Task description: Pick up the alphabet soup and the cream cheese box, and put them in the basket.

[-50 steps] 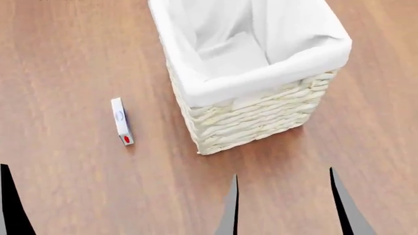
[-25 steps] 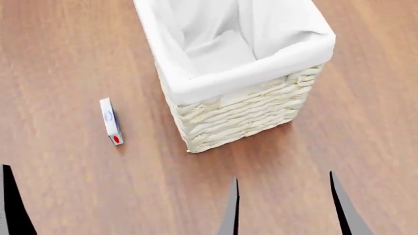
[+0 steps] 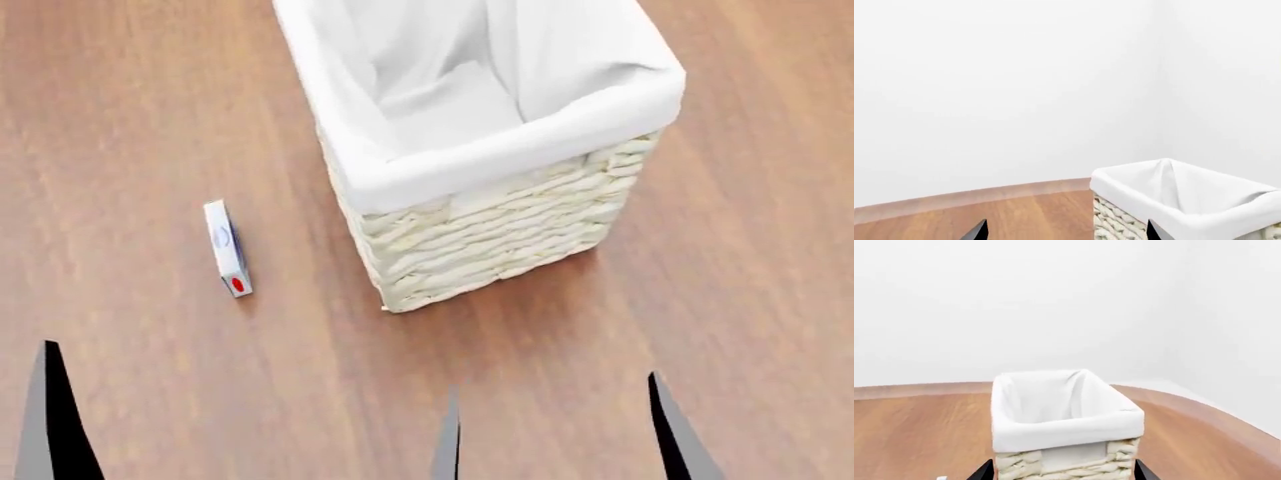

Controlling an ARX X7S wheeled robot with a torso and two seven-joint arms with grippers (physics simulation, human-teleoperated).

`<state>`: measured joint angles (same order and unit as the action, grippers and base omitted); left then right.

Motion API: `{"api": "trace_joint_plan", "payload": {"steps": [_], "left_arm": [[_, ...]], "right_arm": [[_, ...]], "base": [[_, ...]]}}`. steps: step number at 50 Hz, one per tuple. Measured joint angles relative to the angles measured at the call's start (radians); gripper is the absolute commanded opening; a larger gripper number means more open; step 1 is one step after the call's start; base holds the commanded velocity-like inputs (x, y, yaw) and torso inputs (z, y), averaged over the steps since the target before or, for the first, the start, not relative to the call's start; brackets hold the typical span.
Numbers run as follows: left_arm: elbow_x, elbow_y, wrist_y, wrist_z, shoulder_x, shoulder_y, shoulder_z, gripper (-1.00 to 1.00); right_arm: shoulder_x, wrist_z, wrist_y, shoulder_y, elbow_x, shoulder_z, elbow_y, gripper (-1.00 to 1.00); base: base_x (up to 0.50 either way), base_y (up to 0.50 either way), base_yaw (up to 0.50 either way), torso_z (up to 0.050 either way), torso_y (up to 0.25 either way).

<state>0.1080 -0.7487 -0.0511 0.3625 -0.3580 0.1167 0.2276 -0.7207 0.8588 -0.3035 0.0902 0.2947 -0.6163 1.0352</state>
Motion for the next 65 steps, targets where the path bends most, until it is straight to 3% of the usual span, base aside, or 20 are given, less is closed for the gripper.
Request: {"api": "trace_joint_plan", "payload": {"steps": [9,20,37,65], "left_arm": [[0.009,0.017,0.004,-0.004,0.0,-0.014,0.009,1.0],[0.013,0.042,0.0,-0.007,0.0,-0.025,0.018,1.0],[0.015,0.075,-0.021,-0.005,-0.001,-0.027,0.023,1.0],[0.009,0.095,-0.03,0.005,-0.009,-0.02,0.029,1.0]], "right_arm": [[-0.232,0.351,0.117,0.341,0.203,-0.448,0.006,1.0],[-0.35,0.519,0.212,0.485,0.293,-0.694,-0.009,1.0],[-0.383,0.576,0.291,0.49,0.322,-0.818,-0.058,1.0],[-0.378,0.568,0.365,0.434,0.373,-0.854,-0.118,1.0]], "base": [[0.0,0.0,0.0,0.0,0.0],[0.0,0.0,0.0,0.0,0.0],[0.0,0.0,0.0,0.0,0.0],[0.0,0.0,0.0,0.0,0.0]]}}
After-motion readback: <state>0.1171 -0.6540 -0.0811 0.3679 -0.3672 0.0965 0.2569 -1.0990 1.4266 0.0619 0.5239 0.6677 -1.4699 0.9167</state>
